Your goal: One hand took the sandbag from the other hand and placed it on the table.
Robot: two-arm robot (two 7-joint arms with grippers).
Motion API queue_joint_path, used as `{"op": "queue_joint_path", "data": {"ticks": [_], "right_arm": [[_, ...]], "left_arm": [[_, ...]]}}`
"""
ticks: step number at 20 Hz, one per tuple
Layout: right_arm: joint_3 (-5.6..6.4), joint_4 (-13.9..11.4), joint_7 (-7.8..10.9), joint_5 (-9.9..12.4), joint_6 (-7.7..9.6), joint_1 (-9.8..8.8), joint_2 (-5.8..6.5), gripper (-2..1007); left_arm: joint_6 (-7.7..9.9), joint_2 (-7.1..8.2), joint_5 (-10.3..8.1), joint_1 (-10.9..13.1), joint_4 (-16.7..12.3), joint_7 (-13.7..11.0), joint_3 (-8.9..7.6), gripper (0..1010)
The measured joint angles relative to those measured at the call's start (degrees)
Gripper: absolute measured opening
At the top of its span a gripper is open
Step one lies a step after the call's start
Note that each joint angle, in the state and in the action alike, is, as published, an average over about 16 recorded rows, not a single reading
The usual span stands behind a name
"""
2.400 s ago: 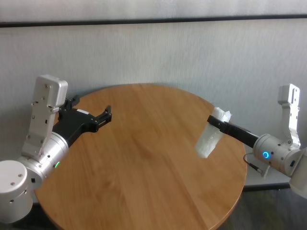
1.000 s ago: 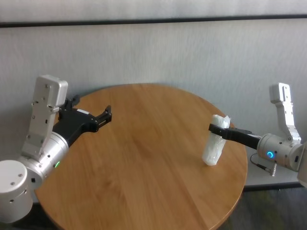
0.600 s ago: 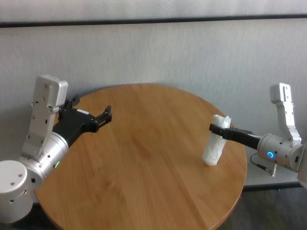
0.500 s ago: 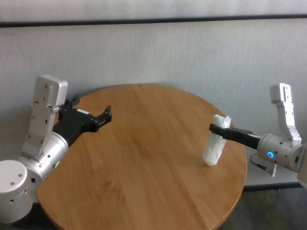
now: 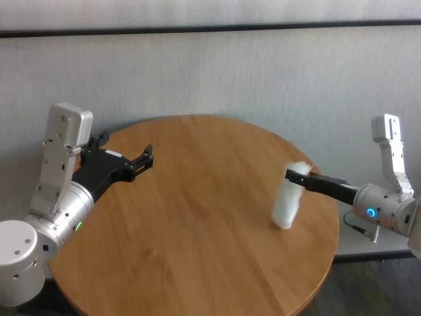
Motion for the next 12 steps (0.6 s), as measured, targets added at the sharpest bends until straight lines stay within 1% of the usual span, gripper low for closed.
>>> {"op": "queue_joint_path", "data": {"ticks": [7, 12], "right_arm": [[0.07, -0.09, -0.09, 0.10, -0.02, -0.07, 0.02, 921], [0.10, -0.13, -0.13, 0.14, -0.02, -0.10, 0.04, 981]], "left_arm": [[0.00, 0.00, 0.00, 0.00, 0.00, 0.00, 0.00, 1001], [0.00, 0.00, 0.00, 0.00, 0.00, 0.00, 0.00, 1001]]}}
